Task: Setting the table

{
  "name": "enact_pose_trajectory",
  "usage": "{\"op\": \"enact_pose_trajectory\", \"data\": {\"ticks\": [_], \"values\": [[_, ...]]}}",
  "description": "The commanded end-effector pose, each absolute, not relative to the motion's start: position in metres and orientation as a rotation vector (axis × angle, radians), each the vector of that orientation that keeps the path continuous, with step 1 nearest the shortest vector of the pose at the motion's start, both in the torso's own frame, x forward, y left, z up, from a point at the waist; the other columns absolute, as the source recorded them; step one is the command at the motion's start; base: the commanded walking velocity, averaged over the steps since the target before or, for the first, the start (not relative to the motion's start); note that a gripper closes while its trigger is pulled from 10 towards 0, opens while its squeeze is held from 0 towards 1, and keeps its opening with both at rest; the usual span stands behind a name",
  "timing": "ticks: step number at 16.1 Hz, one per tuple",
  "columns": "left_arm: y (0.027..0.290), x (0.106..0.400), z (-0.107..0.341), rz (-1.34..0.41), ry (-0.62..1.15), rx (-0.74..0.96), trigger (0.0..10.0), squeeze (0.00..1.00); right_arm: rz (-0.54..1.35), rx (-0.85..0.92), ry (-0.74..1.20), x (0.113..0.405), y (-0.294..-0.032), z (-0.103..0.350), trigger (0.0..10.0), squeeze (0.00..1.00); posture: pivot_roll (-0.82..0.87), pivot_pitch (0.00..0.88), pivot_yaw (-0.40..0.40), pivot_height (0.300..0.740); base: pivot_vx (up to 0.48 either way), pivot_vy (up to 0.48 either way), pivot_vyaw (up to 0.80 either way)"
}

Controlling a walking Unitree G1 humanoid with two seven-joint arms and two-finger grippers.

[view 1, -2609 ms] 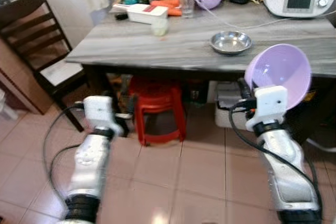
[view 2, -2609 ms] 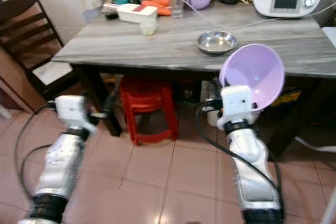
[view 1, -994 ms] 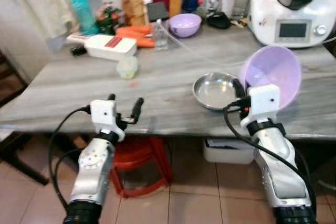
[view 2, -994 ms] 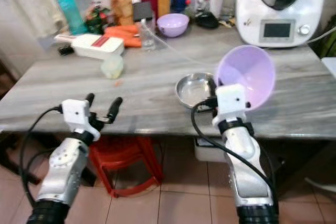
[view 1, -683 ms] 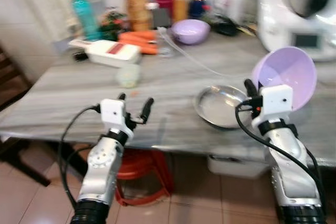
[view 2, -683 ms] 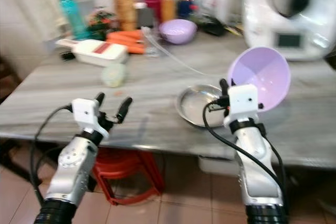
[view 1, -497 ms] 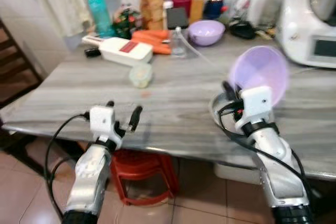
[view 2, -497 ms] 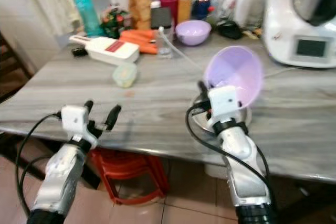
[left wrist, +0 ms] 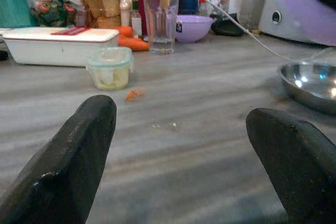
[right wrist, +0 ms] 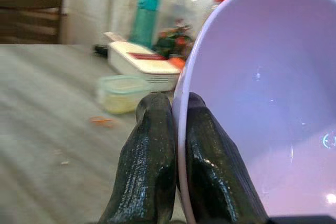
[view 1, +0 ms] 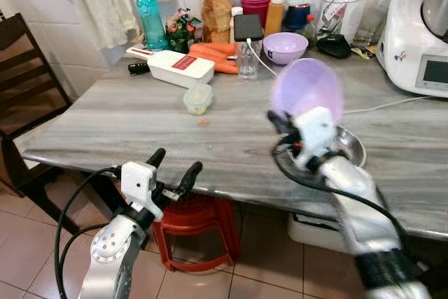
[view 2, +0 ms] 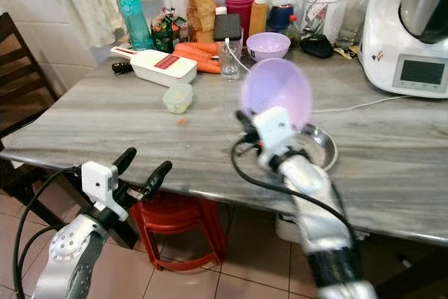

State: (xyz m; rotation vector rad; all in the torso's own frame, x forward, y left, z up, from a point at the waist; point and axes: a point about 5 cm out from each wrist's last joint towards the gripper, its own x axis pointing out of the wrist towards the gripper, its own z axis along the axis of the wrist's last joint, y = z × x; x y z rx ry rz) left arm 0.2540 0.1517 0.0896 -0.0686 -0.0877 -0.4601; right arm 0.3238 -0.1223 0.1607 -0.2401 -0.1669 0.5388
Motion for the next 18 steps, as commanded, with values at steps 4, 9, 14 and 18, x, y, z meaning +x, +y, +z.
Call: {"op": "enact_pose_trajectory", "data": {"ticks": [4,9,14,18], "values": [[0.15,0.253,0.095,-0.491,-0.105,-0.04,10.0,0.0,0.625,-0.234,-0.128,0.342,-0.1,0.155,10.0,0.0,-0.11,0.032,0.069,0.74,0.0,0.0,0.0],[0.147,0.25,0.094,-0.537,-0.093,-0.063,10.0,0.0,0.671,-0.264,-0.041,0.347,-0.093,0.13,10.0,0.0,-0.09,0.031,0.065,0.74,0.0,0.0,0.0],[0.143,0.247,0.096,-0.619,-0.087,-0.123,10.0,0.0,0.682,-0.281,-0.031,0.347,-0.092,0.121,10.0,0.35,-0.09,0.034,0.069,0.74,0.0,0.0,0.0],[0.139,0.244,0.095,-0.693,-0.047,-0.166,10.0,0.0,0.69,-0.291,-0.043,0.348,-0.088,0.118,10.0,0.87,-0.09,0.034,0.069,0.74,0.0,0.0,0.0]]}}
